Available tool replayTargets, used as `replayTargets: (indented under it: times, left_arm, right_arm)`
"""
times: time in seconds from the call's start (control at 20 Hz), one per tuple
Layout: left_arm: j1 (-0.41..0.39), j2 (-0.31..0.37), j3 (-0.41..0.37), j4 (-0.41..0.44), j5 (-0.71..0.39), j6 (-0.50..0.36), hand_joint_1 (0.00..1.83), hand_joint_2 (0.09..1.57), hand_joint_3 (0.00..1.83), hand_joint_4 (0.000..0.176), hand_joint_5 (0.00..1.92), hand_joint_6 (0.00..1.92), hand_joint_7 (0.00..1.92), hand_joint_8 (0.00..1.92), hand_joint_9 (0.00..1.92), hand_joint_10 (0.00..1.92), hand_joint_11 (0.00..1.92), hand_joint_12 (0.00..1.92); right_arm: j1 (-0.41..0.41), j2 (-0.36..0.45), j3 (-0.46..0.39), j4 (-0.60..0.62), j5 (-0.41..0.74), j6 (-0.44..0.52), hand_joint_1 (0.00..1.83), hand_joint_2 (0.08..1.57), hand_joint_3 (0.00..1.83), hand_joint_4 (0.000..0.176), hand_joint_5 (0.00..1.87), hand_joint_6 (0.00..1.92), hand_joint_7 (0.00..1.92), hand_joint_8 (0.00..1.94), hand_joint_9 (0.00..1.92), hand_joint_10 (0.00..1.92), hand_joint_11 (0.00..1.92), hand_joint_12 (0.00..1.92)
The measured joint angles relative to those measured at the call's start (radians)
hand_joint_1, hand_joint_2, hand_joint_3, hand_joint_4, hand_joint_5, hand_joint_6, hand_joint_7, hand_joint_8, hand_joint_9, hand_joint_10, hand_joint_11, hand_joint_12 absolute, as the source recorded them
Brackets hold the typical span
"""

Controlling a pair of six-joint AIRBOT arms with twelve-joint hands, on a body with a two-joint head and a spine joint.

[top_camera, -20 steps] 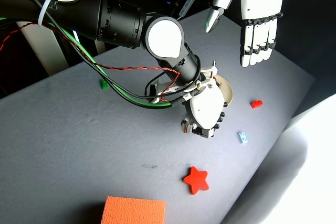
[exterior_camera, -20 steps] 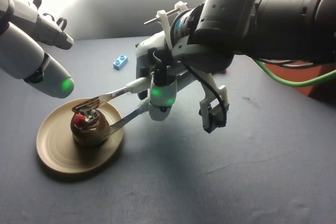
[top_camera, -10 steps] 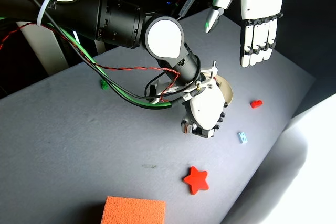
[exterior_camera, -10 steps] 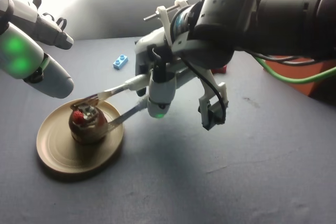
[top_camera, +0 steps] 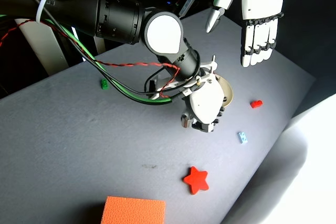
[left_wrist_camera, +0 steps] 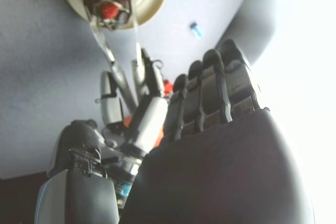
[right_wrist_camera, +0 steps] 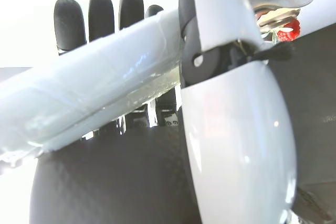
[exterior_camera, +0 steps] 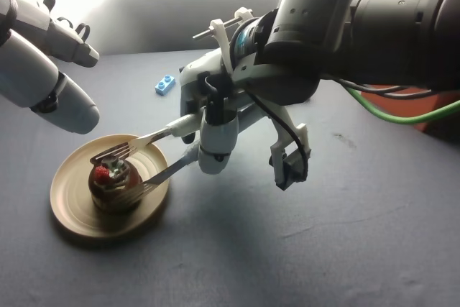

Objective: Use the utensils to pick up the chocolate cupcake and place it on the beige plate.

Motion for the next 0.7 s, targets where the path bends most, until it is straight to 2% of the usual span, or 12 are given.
replayTargets:
  times: [0.15,0.4,0.7]
  left_arm:
    - [0.000,0.000,0.000,0.000,0.000,0.000,0.20,1.11,0.00,0.000,0.04,0.00,0.08,0.00,0.08,0.00,0.00,0.16]
    - [0.000,0.000,0.000,0.000,0.000,0.000,0.21,1.11,0.00,0.000,0.03,0.00,0.07,0.00,0.08,0.00,0.00,0.12]
    - [0.000,0.000,0.000,0.000,0.000,0.000,0.20,1.11,0.00,0.000,0.04,0.00,0.06,0.00,0.07,0.00,0.00,0.13]
  right_arm:
    - [0.000,0.004,0.000,-0.003,0.003,-0.001,1.15,1.05,0.00,0.000,0.82,0.06,0.72,0.58,0.61,0.88,0.48,1.24]
    - [0.000,0.004,0.000,-0.003,0.005,-0.001,1.16,1.05,0.00,0.000,0.82,0.03,0.74,0.53,0.62,0.84,0.47,1.22]
    - [0.000,0.005,0.000,-0.003,0.014,-0.002,1.13,1.04,0.00,0.000,0.81,0.01,0.68,0.54,0.55,0.91,0.41,1.32]
